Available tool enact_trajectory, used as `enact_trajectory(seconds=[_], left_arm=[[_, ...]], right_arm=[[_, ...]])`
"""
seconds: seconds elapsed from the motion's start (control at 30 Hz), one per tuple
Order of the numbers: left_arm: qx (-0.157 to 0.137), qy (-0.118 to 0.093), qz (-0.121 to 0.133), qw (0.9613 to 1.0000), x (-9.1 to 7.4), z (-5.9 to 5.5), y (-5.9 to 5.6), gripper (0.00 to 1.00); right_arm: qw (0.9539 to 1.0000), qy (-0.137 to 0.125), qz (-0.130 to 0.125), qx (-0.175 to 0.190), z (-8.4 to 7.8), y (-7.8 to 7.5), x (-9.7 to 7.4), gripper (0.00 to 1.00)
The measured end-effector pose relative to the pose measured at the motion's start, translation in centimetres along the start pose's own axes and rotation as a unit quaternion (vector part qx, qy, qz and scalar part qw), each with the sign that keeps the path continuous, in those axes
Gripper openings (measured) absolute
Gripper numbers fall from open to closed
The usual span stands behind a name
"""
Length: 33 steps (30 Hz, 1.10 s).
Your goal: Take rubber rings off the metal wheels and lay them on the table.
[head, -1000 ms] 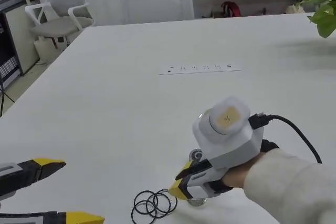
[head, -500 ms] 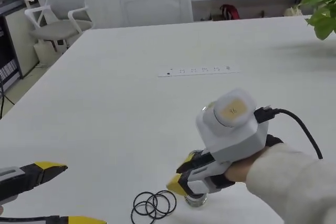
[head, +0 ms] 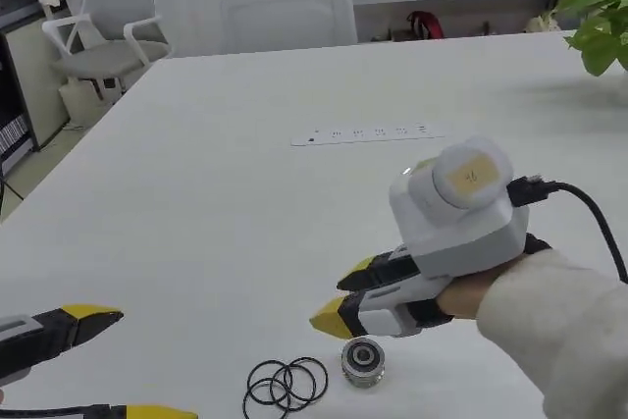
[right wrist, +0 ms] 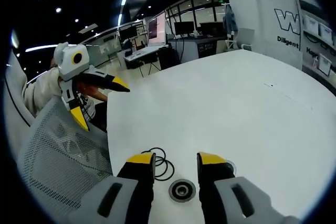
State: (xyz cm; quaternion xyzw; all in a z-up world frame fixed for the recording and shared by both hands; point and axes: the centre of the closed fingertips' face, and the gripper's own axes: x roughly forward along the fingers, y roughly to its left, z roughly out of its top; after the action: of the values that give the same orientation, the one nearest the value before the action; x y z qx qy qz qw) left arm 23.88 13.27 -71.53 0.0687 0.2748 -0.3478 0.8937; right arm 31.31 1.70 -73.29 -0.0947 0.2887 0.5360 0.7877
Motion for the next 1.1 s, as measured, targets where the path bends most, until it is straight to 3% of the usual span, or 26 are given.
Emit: enact_trajectory(seconds=[0.37, 0.57, 0.77, 1.1], left_arm=[[-0.002, -0.003, 0.0, 1.0, -0.1, 0.1, 0.0, 0.82], [0.001, -0.023, -0.002, 0.9997, -0.7, 1.4, -0.2, 0.82], [0.001, -0.026, 0.003, 0.9997, -0.7, 1.4, -0.1, 0.84], [-0.006, -0.028, 0.011, 0.9995, -0.8, 0.7, 0.4, 0.85]], right_arm=[[0.9992, -0.036, -0.012, 0.01, 1.0, -0.6, -3.0, 0.43], [0.9982, -0.054, -0.015, 0.021, 1.5, -0.3, -4.7, 0.52], [0.9977, -0.064, -0.019, 0.01, 1.8, -0.1, -6.6, 0.59], [0.9985, -0.033, -0.042, -0.014, -1.3, -1.0, -9.5, 0.71]])
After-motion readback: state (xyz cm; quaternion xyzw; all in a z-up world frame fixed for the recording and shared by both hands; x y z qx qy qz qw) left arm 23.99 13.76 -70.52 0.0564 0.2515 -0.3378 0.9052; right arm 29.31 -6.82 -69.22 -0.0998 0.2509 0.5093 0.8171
